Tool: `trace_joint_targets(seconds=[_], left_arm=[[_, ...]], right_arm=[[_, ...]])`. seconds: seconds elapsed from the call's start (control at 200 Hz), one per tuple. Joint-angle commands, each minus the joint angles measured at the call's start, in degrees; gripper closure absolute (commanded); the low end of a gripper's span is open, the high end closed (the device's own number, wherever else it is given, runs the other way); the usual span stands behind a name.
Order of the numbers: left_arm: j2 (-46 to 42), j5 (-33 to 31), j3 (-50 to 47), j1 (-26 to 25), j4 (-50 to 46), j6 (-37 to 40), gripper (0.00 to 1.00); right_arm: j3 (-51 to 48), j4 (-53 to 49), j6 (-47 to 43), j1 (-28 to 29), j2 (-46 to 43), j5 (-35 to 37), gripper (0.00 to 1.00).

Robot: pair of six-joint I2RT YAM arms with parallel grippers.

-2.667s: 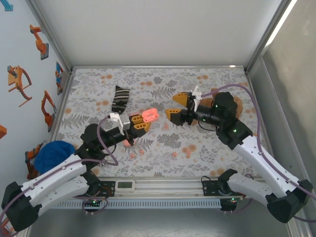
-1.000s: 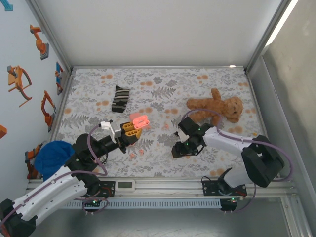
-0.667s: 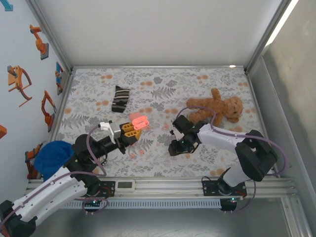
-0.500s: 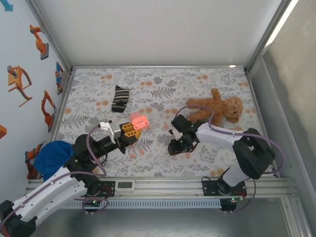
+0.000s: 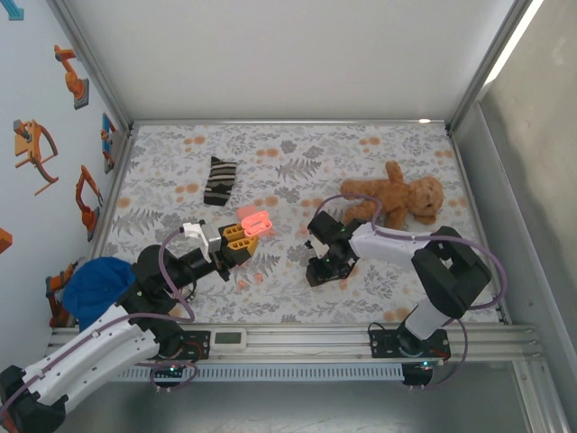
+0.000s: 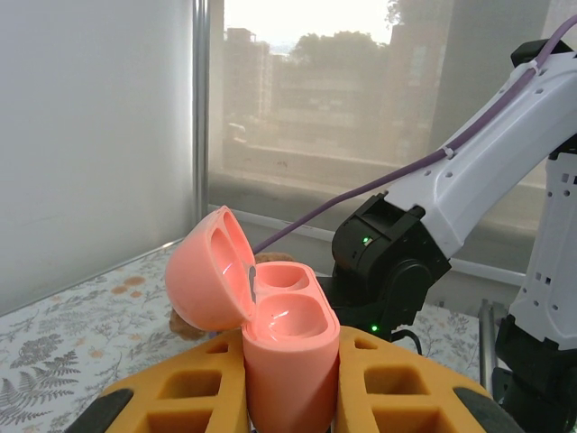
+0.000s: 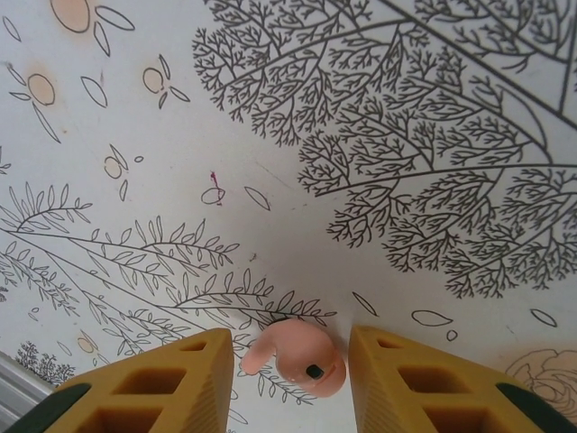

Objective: Insert the wireless bluetooth earbuds into the charging case

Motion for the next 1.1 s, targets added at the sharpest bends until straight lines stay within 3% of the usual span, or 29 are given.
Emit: trace_joint_targets(seconds=[0.0, 0.406, 0.506, 1.097], left_arm=[[0.09, -0.45, 1.35, -0.13, 0.51, 0.94, 1.00], [0.46, 0.00, 1.56, -0.13, 0.26, 0.90, 1.00], [0.04, -0.13, 1.40, -0.13, 0.10, 0.90, 1.00], [-1.50, -0.86, 1.35, -0.13, -1.96, 0.60, 1.00]], right_arm=[[1.10, -1.26, -0.95, 0.55, 0.67, 0.40, 0.63], [1.35, -1.75, -1.25, 1.08, 1.44, 1.27, 0.71], [1.34, -1.79, -1.30, 1.18, 1.81, 1.48, 0.78], [1.34, -1.73, -3.31, 1.61, -4.30, 3.99, 0.79]])
